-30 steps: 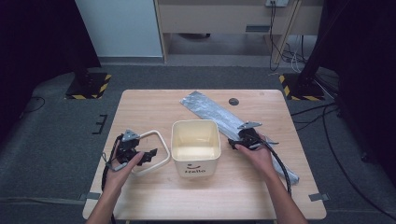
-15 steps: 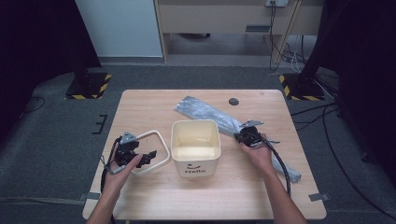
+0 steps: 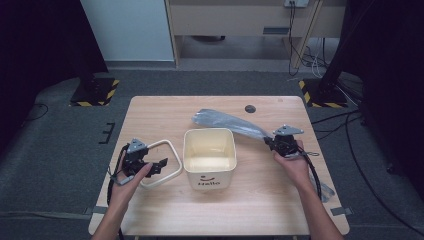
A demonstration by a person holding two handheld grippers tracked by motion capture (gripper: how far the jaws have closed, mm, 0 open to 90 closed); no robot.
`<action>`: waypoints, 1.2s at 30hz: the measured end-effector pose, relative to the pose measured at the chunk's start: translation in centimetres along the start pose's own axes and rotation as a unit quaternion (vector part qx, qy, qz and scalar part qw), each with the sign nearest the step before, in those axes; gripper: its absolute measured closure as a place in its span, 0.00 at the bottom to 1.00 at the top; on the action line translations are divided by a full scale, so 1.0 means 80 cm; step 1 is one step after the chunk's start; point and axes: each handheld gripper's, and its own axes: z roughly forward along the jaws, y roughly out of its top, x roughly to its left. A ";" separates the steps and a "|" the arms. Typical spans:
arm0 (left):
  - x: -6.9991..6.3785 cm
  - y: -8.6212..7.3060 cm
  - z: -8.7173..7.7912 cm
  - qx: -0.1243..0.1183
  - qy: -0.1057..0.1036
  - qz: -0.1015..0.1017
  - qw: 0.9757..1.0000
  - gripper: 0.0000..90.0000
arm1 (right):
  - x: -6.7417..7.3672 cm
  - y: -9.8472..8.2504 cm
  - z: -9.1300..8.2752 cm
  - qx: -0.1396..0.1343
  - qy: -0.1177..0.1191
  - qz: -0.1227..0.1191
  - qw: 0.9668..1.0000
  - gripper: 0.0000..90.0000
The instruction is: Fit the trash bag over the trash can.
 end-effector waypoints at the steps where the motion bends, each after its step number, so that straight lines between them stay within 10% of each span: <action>1: 0.000 0.001 -0.001 -0.001 0.000 -0.001 1.000 0.10 | -0.001 0.000 -0.004 -0.001 0.001 0.002 1.000 1.00; 21: -0.009 0.015 -0.010 -0.026 0.004 0.000 1.000 0.11 | -0.026 0.007 -0.086 -0.082 -0.001 0.010 0.997 1.00; 36: -0.014 0.018 -0.017 -0.036 0.001 -0.003 0.999 0.11 | -0.022 0.027 -0.117 -0.161 0.022 0.032 0.986 1.00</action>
